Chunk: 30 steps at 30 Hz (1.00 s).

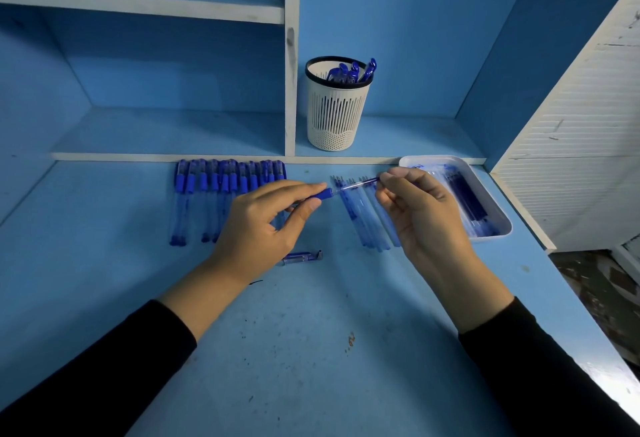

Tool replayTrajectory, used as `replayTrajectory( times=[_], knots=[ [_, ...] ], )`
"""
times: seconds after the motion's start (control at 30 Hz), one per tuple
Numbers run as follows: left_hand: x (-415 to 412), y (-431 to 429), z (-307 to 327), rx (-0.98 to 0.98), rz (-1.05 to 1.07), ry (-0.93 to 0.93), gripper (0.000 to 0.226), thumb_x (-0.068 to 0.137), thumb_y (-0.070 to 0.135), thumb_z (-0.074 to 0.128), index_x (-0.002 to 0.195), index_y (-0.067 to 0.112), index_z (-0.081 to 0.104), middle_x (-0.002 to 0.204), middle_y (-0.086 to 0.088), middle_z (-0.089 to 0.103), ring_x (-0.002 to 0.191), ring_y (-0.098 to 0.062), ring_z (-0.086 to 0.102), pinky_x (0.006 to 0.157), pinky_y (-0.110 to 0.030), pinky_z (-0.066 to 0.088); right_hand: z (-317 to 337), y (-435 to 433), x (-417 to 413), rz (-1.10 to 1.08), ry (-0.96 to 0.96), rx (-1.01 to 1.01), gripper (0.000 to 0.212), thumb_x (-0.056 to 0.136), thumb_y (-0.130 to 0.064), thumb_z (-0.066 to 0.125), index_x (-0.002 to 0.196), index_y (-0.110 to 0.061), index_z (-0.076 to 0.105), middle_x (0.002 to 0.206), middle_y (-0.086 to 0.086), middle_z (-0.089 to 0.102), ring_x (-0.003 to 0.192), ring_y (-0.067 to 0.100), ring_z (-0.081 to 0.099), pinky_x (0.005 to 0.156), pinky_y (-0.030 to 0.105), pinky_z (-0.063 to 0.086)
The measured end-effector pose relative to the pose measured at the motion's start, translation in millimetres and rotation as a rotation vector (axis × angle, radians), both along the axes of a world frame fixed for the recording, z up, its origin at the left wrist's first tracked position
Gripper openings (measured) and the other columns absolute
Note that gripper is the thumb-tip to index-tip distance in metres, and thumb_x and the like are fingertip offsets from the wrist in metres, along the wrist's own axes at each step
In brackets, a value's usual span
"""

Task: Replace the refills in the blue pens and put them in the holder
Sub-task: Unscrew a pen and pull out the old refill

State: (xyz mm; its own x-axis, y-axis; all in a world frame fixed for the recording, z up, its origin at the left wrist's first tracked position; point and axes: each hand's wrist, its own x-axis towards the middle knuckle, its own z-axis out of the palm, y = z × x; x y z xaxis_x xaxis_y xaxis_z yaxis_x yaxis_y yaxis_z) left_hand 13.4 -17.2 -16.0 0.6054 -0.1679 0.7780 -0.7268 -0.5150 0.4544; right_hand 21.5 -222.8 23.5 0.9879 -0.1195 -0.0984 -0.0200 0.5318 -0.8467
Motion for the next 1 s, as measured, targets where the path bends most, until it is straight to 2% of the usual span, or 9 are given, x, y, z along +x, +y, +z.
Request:
replayTrajectory(
  times=[0.2, 0.33, 0.5, 0.63, 0.73, 0.8, 0.9, 1.0],
  knots=[
    [1, 0, -1, 0.001, 0.02, -0.008, 0.022, 0.09, 0.011, 0.069, 0.11, 0.002, 0.072, 0.099, -0.005, 0.073, 0.084, -0.012, 0.067, 0.079, -0.022, 0.056, 1, 2, -4, -0.066, -0.086, -0.097, 0.014, 0.083, 0.009, 0.065, 0.082, -0.005, 0.064, 0.073, 0.004, 0.068, 0.067, 0.014, 0.062, 0.069, 0.019, 0.052],
    [1, 1, -1, -0.014, 0.081, -0.03, 0.02, 0.088, 0.006, 0.071, 0.108, 0.001, 0.073, 0.096, -0.005, 0.072, 0.081, -0.012, 0.065, 0.076, -0.022, 0.055, 4, 5, -13, -0.145, -0.26, -0.339, 0.011, 0.081, 0.005, 0.071, 0.082, -0.005, 0.069, 0.08, 0.006, 0.072, 0.075, 0.015, 0.066, 0.077, 0.023, 0.053],
    [-3, -1, 3, 0.008, 0.085, -0.064, 0.02, 0.087, 0.003, 0.072, 0.108, 0.0, 0.073, 0.1, 0.004, 0.067, 0.083, -0.003, 0.062, 0.079, -0.019, 0.055, -2, 24, -28, -0.067, -0.436, -0.53, 0.015, 0.091, 0.002, 0.059, 0.094, -0.01, 0.068, 0.084, -0.004, 0.072, 0.083, 0.015, 0.069, 0.081, 0.027, 0.053],
    [-8, 1, 5, 0.02, 0.098, -0.078, 0.02, 0.087, 0.002, 0.072, 0.107, 0.0, 0.073, 0.098, 0.004, 0.068, 0.083, -0.001, 0.061, 0.08, -0.015, 0.053, -6, 31, -30, -0.117, -0.483, -0.593, 0.011, 0.09, 0.001, 0.063, 0.099, -0.004, 0.064, 0.086, 0.005, 0.068, 0.083, 0.018, 0.067, 0.08, 0.023, 0.05],
    [-12, 5, 6, 0.016, 0.108, -0.068, 0.019, 0.087, 0.005, 0.072, 0.106, 0.001, 0.073, 0.099, 0.006, 0.066, 0.083, 0.0, 0.06, 0.079, -0.015, 0.053, -8, 29, -28, -0.172, -0.528, -0.687, 0.012, 0.084, 0.0, 0.07, 0.093, -0.007, 0.067, 0.091, 0.007, 0.066, 0.085, 0.017, 0.064, 0.081, 0.026, 0.05],
    [-15, 7, 7, 0.012, 0.108, -0.057, 0.019, 0.087, 0.006, 0.071, 0.106, 0.001, 0.074, 0.101, 0.005, 0.067, 0.084, -0.001, 0.062, 0.08, -0.017, 0.054, -10, 29, -27, -0.184, -0.588, -0.776, 0.011, 0.085, 0.0, 0.068, 0.094, -0.006, 0.071, 0.094, 0.008, 0.064, 0.09, 0.017, 0.063, 0.082, 0.03, 0.051],
    [-21, 10, 9, 0.014, 0.105, -0.047, 0.02, 0.087, 0.005, 0.073, 0.106, 0.001, 0.074, 0.101, 0.004, 0.068, 0.083, -0.006, 0.065, 0.08, -0.019, 0.055, -10, 29, -31, -0.107, -0.599, -0.762, 0.015, 0.089, 0.001, 0.06, 0.1, -0.002, 0.07, 0.096, 0.008, 0.067, 0.092, 0.015, 0.065, 0.084, 0.027, 0.05],
    [-29, 14, 9, 0.022, 0.116, -0.045, 0.02, 0.086, 0.005, 0.073, 0.106, 0.002, 0.074, 0.103, 0.005, 0.068, 0.086, -0.004, 0.065, 0.082, -0.016, 0.054, -8, 33, -36, 0.011, -0.548, -0.638, 0.011, 0.091, 0.002, 0.06, 0.1, -0.005, 0.061, 0.089, 0.004, 0.069, 0.087, 0.019, 0.069, 0.077, 0.024, 0.05]
  ],
)
